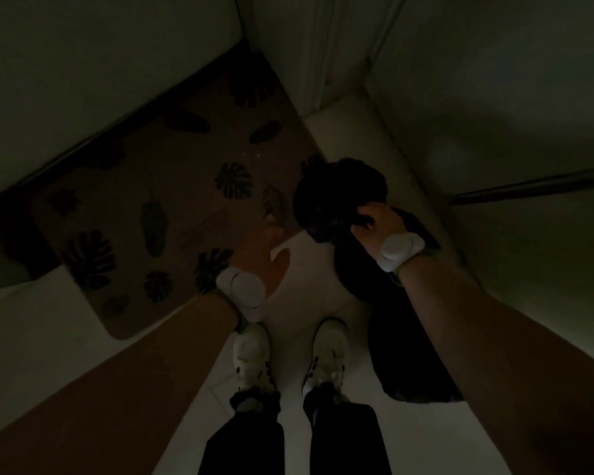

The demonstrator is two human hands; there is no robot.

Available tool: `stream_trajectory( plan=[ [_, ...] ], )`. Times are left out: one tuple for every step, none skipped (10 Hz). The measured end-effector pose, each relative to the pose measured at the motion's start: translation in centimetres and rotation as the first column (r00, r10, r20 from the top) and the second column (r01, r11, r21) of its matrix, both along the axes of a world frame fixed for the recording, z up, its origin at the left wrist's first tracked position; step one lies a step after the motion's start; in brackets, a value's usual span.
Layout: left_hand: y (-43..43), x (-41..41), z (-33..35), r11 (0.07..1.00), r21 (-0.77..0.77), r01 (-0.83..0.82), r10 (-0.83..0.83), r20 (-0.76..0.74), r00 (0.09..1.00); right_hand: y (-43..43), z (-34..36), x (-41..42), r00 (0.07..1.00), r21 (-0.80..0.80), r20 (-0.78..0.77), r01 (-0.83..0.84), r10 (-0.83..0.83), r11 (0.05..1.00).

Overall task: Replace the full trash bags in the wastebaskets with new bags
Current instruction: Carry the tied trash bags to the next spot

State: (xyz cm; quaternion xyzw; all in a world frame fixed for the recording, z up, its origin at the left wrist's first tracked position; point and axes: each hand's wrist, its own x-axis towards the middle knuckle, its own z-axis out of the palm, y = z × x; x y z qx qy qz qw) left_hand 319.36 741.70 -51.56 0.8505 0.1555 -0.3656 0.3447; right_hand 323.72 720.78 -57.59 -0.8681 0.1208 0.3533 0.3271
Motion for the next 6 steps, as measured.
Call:
stream_trajectory(
  plan=[
    [0.1, -0.4, -0.6, 0.999, 0.020, 0.030, -0.030, 0.039, 0.999, 0.0, -0.7, -0.3, 0.997, 0.022, -0.079, -0.021, 0.022, 1.000],
    [0.3, -0.6, -1.0, 0.999, 0.021, 0.026, -0.026, 0.030, 0.999, -0.3, -0.5, -0.4, 0.997, 0.056, -0.015, -0.080, 0.081, 0.995],
    [0.2, -0.5, 0.2, 1.000, -0.008, 0.010, -0.009, 0.076, 0.997, -0.5, 0.7, -0.5, 0.995, 0.062, 0.003, -0.095, 0.095, 0.994],
    [0.3, -0.4, 1.5, 1.000, -0.019, -0.023, 0.024, 0.068, 0.997, -0.7, 2.3, -0.9, 0.992, 0.069, -0.005, -0.122, 0.122, 0.990],
    [0.8, 0.6, 4.3, 0.998, -0.032, 0.052, -0.049, 0.087, 0.995, -0.6, 5.6, -1.8, 0.993, 0.109, -0.001, -0.117, 0.117, 0.987],
    [0.9, 0.7, 5.8, 0.998, -0.049, 0.042, -0.039, 0.059, 0.998, -0.6, 7.2, -2.9, 0.997, 0.136, -0.035, -0.066, 0.071, 0.989]
  ],
)
